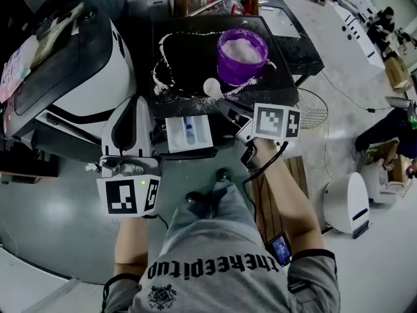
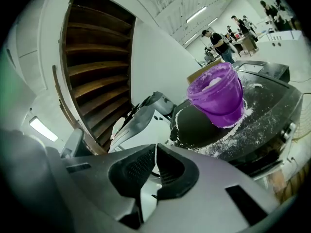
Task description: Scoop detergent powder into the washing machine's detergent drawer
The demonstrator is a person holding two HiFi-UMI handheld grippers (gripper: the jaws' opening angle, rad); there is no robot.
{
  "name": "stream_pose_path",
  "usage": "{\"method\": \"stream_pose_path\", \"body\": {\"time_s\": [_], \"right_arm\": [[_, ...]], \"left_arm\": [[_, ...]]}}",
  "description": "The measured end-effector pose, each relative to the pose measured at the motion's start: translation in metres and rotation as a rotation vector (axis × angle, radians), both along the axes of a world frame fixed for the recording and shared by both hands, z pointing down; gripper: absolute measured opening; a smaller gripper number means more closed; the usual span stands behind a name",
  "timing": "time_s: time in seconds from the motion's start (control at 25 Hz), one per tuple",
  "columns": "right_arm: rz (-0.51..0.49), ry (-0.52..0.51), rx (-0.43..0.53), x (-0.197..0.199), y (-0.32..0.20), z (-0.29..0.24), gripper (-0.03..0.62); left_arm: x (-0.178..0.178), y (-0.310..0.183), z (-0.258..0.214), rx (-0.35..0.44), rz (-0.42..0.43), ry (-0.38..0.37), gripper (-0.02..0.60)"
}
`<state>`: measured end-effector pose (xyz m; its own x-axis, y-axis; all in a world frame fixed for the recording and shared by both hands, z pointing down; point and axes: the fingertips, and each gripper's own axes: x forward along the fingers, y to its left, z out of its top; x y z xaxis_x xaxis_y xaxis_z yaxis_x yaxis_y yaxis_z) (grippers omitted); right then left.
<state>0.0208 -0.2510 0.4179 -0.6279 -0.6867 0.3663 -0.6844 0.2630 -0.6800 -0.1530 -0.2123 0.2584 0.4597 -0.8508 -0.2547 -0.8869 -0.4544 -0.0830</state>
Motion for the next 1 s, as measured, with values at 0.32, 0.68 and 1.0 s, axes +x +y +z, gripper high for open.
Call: {"method": "stream_pose_path", "body": {"time_s": [0.32, 0.68, 1.0], "right_arm": [[0.000, -0.072, -0.042, -0.031, 0.025, 0.025, 0.006], [-0.022, -0.093, -0.096, -0.056, 0.046, 0.063, 0.007], [-0.044, -0.084, -0.144, -0.075, 0.056, 0.096, 0.007]], "left_arm": [[-0.017, 0.016, 0.009, -0.020, -0.005, 0.008, 0.003], [-0.034, 0.029, 0.020, -0.041, -0.031, 0.005, 0.003], [-0.047, 0.033, 0.027, -0.053, -0.052, 0.006, 0.003]]}}
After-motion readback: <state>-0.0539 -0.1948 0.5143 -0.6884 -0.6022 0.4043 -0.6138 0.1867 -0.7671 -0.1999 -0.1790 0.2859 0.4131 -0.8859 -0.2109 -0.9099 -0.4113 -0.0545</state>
